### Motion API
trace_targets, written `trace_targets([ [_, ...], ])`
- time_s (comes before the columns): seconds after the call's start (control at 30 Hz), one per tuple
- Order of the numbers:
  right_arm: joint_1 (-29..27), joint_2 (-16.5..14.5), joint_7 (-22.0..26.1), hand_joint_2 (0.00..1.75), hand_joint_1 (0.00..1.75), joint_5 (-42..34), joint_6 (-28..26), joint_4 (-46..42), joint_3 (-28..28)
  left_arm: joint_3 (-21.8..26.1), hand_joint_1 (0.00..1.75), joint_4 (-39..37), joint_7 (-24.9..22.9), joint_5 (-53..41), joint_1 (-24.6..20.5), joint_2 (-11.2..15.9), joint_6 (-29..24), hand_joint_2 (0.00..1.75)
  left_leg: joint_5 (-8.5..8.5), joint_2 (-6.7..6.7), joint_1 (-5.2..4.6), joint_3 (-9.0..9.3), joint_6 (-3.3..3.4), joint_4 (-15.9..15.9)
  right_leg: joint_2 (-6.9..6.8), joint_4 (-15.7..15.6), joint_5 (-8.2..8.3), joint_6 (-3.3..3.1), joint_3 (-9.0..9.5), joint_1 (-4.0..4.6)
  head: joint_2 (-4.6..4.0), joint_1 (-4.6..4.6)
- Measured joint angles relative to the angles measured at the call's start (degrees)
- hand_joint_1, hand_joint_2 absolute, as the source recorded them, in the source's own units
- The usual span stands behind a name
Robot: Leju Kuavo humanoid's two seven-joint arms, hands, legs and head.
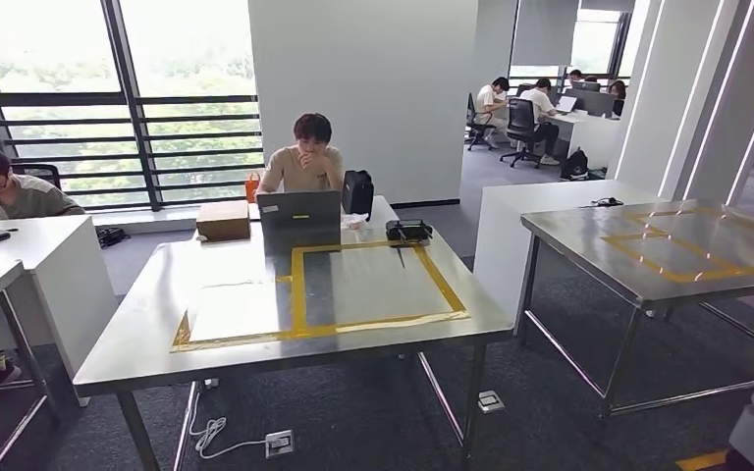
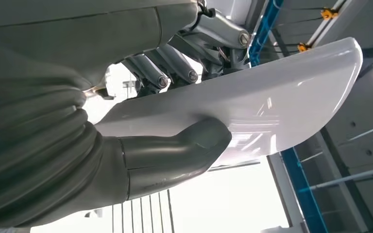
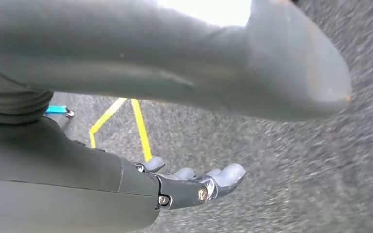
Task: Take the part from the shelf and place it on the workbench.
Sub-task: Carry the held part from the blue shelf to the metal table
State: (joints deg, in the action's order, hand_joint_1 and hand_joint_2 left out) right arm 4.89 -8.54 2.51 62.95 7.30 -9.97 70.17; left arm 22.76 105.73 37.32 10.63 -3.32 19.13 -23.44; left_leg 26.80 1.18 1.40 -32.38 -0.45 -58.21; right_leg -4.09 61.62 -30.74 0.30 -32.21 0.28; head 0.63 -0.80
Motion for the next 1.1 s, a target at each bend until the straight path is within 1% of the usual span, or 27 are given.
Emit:
trace_targets([
  [0.03,0.0,0.0,0.0,0.0,0.0,-0.6,-0.3,0.0,0.1,-0.7,1.75,-0.3,-0.1,-0.3,-0.7,-0.2,0.0,1.75,-0.16,-0.38,0.08,-0.21,0.24,0.0,2.24,3.3,-1.8,0.26,-1.56,-0.2,0.0,0.01],
  [0.07,0.0,0.0,0.0,0.0,0.0,-1.3,-0.7,0.0,0.4,-1.5,1.75,-0.7,-0.2,-0.7,-1.4,-0.3,0.0,1.75,-0.27,-0.82,0.08,-0.44,0.42,0.0,3.49,7.2,-3.71,0.37,-3.55,-0.29,0.0,0.03],
  [0.1,0.0,0.0,-0.1,0.0,0.0,-2.0,-1.1,0.0,0.8,-2.2,1.75,-1.0,-0.3,-0.9,-1.9,-0.5,0.0,1.75,-0.34,-1.28,0.07,-0.63,0.49,-0.1,3.96,10.9,-5.1,0.42,-5.43,-0.33,0.0,0.04],
  [0.13,-0.1,0.0,-0.2,0.0,0.0,-2.5,-1.4,0.0,1.1,-2.8,1.75,-1.4,-0.5,-1.1,-2.3,-0.6,0.0,1.75,-0.38,-1.7,0.05,-0.77,0.49,-0.1,4.07,13.0,-5.45,0.43,-6.6,-0.36,0.0,0.04],
  [0.17,-0.1,0.0,-0.2,0.0,0.0,-2.8,-1.5,0.0,1.4,-3.3,1.75,-1.7,-0.6,-1.2,-2.7,-0.7,0.0,1.75,-0.39,-2.05,0.08,-0.85,0.45,-0.3,4.07,12.8,-4.59,0.39,-6.66,-0.39,0.0,0.04],
  [0.2,-0.1,0.0,-0.2,0.0,0.0,-2.9,-1.6,0.0,1.7,-3.7,1.75,-2.0,-0.7,-1.2,-3.2,-0.8,0.0,1.75,-0.39,-2.33,0.13,-0.89,0.34,-0.4,4.08,10.3,-2.73,0.33,-5.56,-0.45,0.0,0.05],
  [0.23,-0.1,0.1,-0.2,0.0,0.0,-3.0,-1.6,0.0,1.8,-4.1,1.75,-2.3,-0.8,-1.2,-3.6,-0.8,0.0,1.75,-0.35,-2.55,0.17,-0.9,0.17,-0.6,4.16,6.1,-0.49,0.26,-3.62,-0.55,0.0,0.05],
  [0.27,-0.1,0.1,-0.2,0.0,0.0,-3.1,-1.6,0.0,1.9,-4.4,1.75,-2.5,-0.8,-1.2,-3.9,-0.8,0.0,1.75,-0.31,-2.71,0.13,-0.93,-0.12,-0.7,4.33,2.2,1.16,0.21,-1.83,-0.57,0.0,0.04],
  [0.3,-0.1,0.1,-0.2,0.0,0.0,-3.2,-1.6,0.0,2.0,-4.7,1.75,-2.6,-0.8,-1.3,-4.2,-0.9,0.0,1.75,-0.27,-2.85,0.05,-0.97,-0.48,-0.8,4.45,-0.7,2.23,0.09,-0.53,-0.58,0.0,0.03],
  [0.33,0.0,0.0,-0.2,0.0,0.0,-3.3,-1.6,0.0,2.2,-4.9,1.75,-2.8,-0.8,-1.3,-4.5,-0.9,0.0,1.75,-0.13,-2.92,-0.08,-1.02,-0.67,-0.8,4.54,-2.3,2.67,0.04,0.07,-0.58,0.0,0.02],
  [0.37,0.0,0.0,-0.2,0.0,0.0,-3.4,-1.6,0.0,2.3,-5.2,1.75,-2.9,-0.8,-1.4,-4.7,-0.9,0.0,1.75,-0.06,-2.95,-0.2,-1.1,-0.49,-0.8,4.57,-2.7,2.65,-0.02,0.08,-0.54,0.0,0.0],
  [0.43,0.0,0.0,-0.2,0.0,0.0,-3.5,-1.6,0.0,2.7,-5.5,1.75,-3.1,-0.8,-1.6,-5.1,-0.9,0.0,1.75,0.03,-2.9,-0.28,-1.16,0.07,-0.6,4.5,-2.9,2.89,-0.19,0.07,-0.56,0.0,-0.02],
  [0.47,0.0,0.0,-0.2,0.0,0.0,-3.5,-1.6,0.0,2.8,-5.6,1.75,-3.2,-0.8,-1.7,-5.2,-1.0,0.0,1.75,-0.11,-2.87,-0.27,-1.14,0.14,-0.3,4.51,-2.9,2.89,-0.37,0.08,-0.55,0.0,-0.03],
  [0.57,0.0,0.0,-0.1,0.0,0.0,-3.6,-1.6,0.0,3.0,-6.1,1.75,-3.5,-0.8,-2.1,-5.8,-1.0,0.0,1.75,-0.68,-2.85,-0.23,-0.72,-0.88,0.2,4.51,-2.9,2.98,-0.8,-0.07,-0.49,0.0,-0.03],
  [0.6,0.0,0.0,-0.1,0.0,0.0,-3.7,-1.6,0.0,3.1,-6.3,1.75,-3.5,-0.8,-2.2,-5.9,-1.0,-0.1,1.75,-0.81,-2.85,-0.23,-0.64,-1.09,0.3,4.51,-2.9,3.04,-0.86,-0.13,-0.52,0.0,-0.02],
  [0.63,0.0,0.0,-0.1,0.0,0.0,-3.7,-1.6,0.0,3.2,-6.5,1.75,-3.6,-0.8,-2.3,-6.0,-1.0,-0.1,1.75,-0.87,-2.86,-0.25,-0.62,-1.16,0.3,4.51,-2.8,3.08,-0.89,-0.17,-0.56,0.0,-0.02],
  [0.7,0.0,0.0,-0.1,0.0,0.0,-3.7,-1.6,0.0,3.3,-6.8,1.75,-3.8,-0.8,-2.4,-6.4,-1.0,-0.2,1.75,-0.78,-2.85,-0.32,-0.68,-1.03,0.2,4.5,-2.8,3.1,-0.87,-0.2,-0.69,0.0,-0.03],
  [0.77,0.0,0.0,0.0,0.0,0.0,-3.7,-1.5,0.0,3.3,-7.1,1.75,-4.1,-0.8,-2.4,-6.8,-1.0,-0.3,1.75,-0.53,-2.84,-0.42,-0.96,-0.75,0.1,4.49,-2.9,3.03,-0.75,-0.15,-0.78,0.0,-0.03],
  [0.83,0.0,0.0,0.0,0.0,0.0,-3.7,-1.5,0.0,3.3,-7.2,1.75,-4.2,-0.7,-2.4,-7.0,-0.9,-0.6,1.75,-0.23,-2.85,-0.56,-1.11,-0.34,0.4,4.46,-2.8,3.28,-0.42,0.06,-0.87,0.0,-0.03],
  [0.9,0.0,0.0,0.1,0.0,0.0,-3.6,-1.4,0.0,3.3,-7.2,1.75,-4.2,-0.6,-2.6,-6.9,-0.9,-0.8,1.75,-0.04,-2.96,-0.4,-0.41,0.11,1.3,4.43,-2.3,4.0,0.18,0.2,-0.88,0.0,-0.03],
  [0.93,0.0,0.0,0.1,0.0,0.0,-3.6,-1.4,0.0,3.4,-7.2,1.75,-4.1,-0.5,-2.7,-6.9,-0.9,-1.0,1.75,0.01,-3.0,-0.22,0.21,0.34,1.8,4.43,-1.5,4.04,0.46,0.01,-0.86,0.0,-0.01],
  [0.97,0.0,0.1,0.1,0.0,0.0,-3.6,-1.4,0.0,3.4,-7.2,1.75,-4.1,-0.4,-2.9,-6.8,-0.9,-1.1,1.75,0.09,-3.02,-0.04,0.78,0.52,1.9,4.42,-0.2,3.29,0.72,-0.65,-0.86,0.0,0.01],
  [1.0,0.0,0.1,0.2,0.0,0.0,-3.6,-1.4,0.0,3.4,-7.2,1.75,-4.1,-0.3,-3.0,-6.7,-0.9,-1.3,1.75,0.19,-3.01,0.06,1.19,0.62,2.0,4.4,2.1,1.83,0.92,-1.93,-0.9,0.0,0.03],
  [1.07,0.0,0.1,0.2,0.0,0.0,-3.6,-1.4,0.0,3.4,-7.2,1.75,-4.1,-0.2,-3.0,-6.3,-1.0,-1.4,1.75,0.6,-3.02,0.14,1.26,0.58,1.8,4.39,8.6,-1.65,1.4,-5.69,-1.09,0.0,0.07],
  [1.1,-0.1,0.1,0.2,0.0,0.0,-3.6,-1.4,0.0,3.4,-7.2,1.75,-4.1,-0.2,-3.1,-6.0,-1.0,-1.4,1.75,0.85,-3.08,0.21,1.3,0.42,1.7,4.38,11.1,-2.63,1.59,-7.31,-1.21,0.0,0.09],
])
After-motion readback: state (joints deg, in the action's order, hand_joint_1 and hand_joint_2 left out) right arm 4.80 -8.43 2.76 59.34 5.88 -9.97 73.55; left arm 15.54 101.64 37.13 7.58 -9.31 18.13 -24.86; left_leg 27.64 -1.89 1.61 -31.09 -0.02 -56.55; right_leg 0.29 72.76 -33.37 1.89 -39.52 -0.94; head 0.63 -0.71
